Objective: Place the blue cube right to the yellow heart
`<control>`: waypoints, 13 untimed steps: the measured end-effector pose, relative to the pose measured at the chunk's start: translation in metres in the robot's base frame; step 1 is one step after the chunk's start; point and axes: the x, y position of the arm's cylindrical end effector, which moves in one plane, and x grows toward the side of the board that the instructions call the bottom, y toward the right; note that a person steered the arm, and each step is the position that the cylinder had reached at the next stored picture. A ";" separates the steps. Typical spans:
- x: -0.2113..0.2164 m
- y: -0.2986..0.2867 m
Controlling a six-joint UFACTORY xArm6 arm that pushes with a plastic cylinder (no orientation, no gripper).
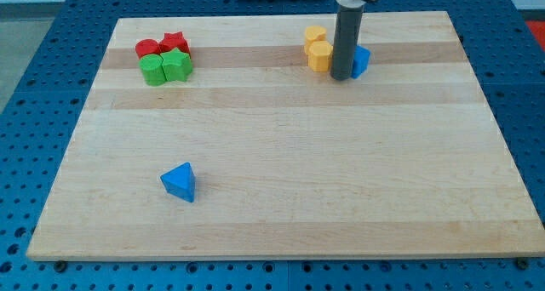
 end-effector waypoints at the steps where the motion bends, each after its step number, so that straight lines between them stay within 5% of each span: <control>1: 0.002 0.000; 3: 0.046 0.044; 10: -0.030 0.017; 12: 0.064 0.053; 13: 0.097 -0.021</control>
